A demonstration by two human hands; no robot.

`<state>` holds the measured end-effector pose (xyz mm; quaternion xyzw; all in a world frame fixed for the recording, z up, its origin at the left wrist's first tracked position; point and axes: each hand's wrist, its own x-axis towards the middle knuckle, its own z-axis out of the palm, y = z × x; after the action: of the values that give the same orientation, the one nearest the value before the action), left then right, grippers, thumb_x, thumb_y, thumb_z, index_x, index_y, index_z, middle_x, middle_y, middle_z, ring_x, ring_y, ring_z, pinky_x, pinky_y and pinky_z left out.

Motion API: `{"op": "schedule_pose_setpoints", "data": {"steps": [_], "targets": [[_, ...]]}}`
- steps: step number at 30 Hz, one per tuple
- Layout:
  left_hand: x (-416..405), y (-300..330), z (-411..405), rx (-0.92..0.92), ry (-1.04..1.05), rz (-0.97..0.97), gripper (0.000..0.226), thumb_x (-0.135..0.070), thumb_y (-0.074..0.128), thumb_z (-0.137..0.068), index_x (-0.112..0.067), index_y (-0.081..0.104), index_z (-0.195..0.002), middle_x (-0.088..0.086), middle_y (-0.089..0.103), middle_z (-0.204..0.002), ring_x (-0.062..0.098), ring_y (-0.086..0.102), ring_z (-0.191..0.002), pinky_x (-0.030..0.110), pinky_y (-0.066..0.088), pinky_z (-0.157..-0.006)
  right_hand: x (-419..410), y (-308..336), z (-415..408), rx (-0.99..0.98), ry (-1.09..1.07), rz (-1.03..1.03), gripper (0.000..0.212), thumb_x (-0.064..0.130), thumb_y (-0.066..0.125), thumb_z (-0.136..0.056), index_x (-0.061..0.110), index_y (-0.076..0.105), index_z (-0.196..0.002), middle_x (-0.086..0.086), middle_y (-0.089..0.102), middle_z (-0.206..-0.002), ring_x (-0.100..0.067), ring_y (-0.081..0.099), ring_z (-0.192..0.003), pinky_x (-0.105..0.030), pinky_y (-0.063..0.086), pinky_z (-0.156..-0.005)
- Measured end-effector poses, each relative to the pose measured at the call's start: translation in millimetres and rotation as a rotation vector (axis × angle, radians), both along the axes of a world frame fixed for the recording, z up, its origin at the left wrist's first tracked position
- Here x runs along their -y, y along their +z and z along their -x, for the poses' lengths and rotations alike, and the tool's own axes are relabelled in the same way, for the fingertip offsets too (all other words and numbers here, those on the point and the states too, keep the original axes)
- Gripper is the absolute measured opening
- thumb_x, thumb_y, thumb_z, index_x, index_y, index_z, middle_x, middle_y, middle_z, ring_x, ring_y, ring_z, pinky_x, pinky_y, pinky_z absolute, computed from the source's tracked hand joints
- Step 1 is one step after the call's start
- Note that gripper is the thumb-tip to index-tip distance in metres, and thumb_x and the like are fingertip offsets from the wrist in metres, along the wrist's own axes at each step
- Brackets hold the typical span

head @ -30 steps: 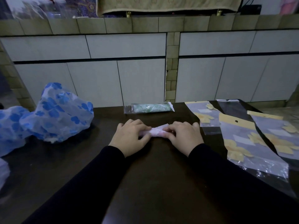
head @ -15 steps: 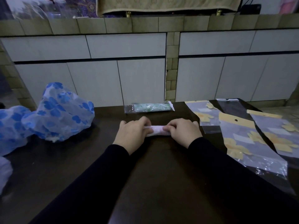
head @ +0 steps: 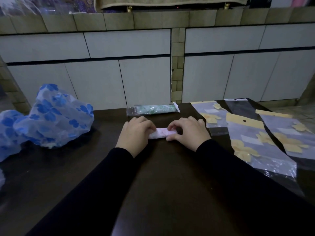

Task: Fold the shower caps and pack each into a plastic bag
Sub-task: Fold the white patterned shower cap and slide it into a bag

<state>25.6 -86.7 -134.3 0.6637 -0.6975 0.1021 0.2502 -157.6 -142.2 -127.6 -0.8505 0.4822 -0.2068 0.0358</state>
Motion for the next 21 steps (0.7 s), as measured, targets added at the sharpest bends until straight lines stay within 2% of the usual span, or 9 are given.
{"op": "schedule_pose_setpoints", "data": {"steps": [2, 4, 7, 9, 15, 19, 21], "targets": [[-1.8, -1.2, -3.5, -0.054, -0.010, -0.050, 0.017, -0.022, 0.051, -0.095, -0.026, 0.068, -0.099, -0.007, 0.061, -0.105, 0.018, 0.053, -0.100, 0.030, 0.036, -0.084, -1.4, 0.5, 0.2, -0.026, 0.022, -0.027, 0.034, 0.053, 0.062, -0.084, 0.041, 0.060, -0.116, 0.014, 0.062, -0.114, -0.013, 0.046, -0.109, -0.035, 0.027, -0.087], [-5.9, -0.3, -7.4, -0.088, -0.042, -0.098, 0.017, -0.035, 0.053, -0.093, -0.028, 0.067, -0.100, -0.010, 0.060, -0.103, 0.014, 0.053, -0.098, 0.031, 0.040, -0.087, -2.5, 0.4, -2.3, -0.053, 0.029, 0.025, 0.031, 0.049, 0.057, -0.089, 0.040, 0.061, -0.119, 0.012, 0.064, -0.114, -0.014, 0.046, -0.109, -0.035, 0.027, -0.089], [-12.2, 2.6, -8.8, -0.098, -0.055, -0.115, 0.031, -0.056, 0.069, -0.075, -0.031, 0.065, -0.095, -0.014, 0.059, -0.093, 0.008, 0.053, -0.090, 0.028, 0.044, -0.080, -4.1, 1.3, -4.3, -0.130, 0.067, 0.145, 0.029, 0.047, 0.048, -0.095, 0.037, 0.062, -0.119, 0.009, 0.066, -0.107, -0.016, 0.047, -0.105, -0.035, 0.027, -0.086], [-13.7, 3.5, -6.9, -0.117, -0.033, -0.109, 0.031, -0.053, 0.073, -0.071, -0.032, 0.064, -0.091, -0.013, 0.058, -0.088, 0.007, 0.053, -0.087, 0.026, 0.044, -0.076, -4.1, 2.3, -4.7, -0.151, 0.095, 0.146, 0.029, 0.044, 0.046, -0.097, 0.035, 0.062, -0.120, 0.008, 0.066, -0.106, -0.016, 0.047, -0.103, -0.034, 0.027, -0.086], [-20.0, 3.5, 0.0, -0.055, -0.118, -0.048, 0.019, -0.042, 0.067, -0.082, -0.040, 0.065, -0.100, -0.014, 0.050, -0.084, 0.005, 0.051, -0.082, 0.025, 0.039, -0.068, -7.0, 5.1, -0.8, -0.086, 0.117, -0.012, 0.028, 0.036, 0.058, -0.092, 0.033, 0.063, -0.120, 0.004, 0.064, -0.113, -0.015, 0.048, -0.109, -0.033, 0.034, -0.095], [-24.3, 4.4, 10.3, 0.025, -0.174, 0.044, 0.014, -0.034, 0.069, -0.080, -0.034, 0.067, -0.094, -0.014, 0.046, -0.078, 0.008, 0.053, -0.070, 0.027, 0.042, -0.061, -26.3, 7.9, 8.4, -0.116, 0.070, -0.011, 0.032, 0.034, 0.059, -0.092, 0.034, 0.060, -0.123, 0.005, 0.065, -0.115, -0.017, 0.052, -0.111, -0.037, 0.041, -0.096], [-24.8, 5.1, 17.8, 0.068, -0.214, 0.103, 0.015, -0.031, 0.071, -0.078, -0.032, 0.068, -0.093, -0.012, 0.047, -0.078, 0.012, 0.055, -0.067, 0.030, 0.044, -0.056, -38.0, 13.0, 22.2, -0.067, 0.010, -0.064, 0.037, 0.039, 0.063, -0.088, 0.031, 0.060, -0.124, 0.004, 0.063, -0.118, -0.017, 0.053, -0.112, -0.037, 0.045, -0.095]]}}
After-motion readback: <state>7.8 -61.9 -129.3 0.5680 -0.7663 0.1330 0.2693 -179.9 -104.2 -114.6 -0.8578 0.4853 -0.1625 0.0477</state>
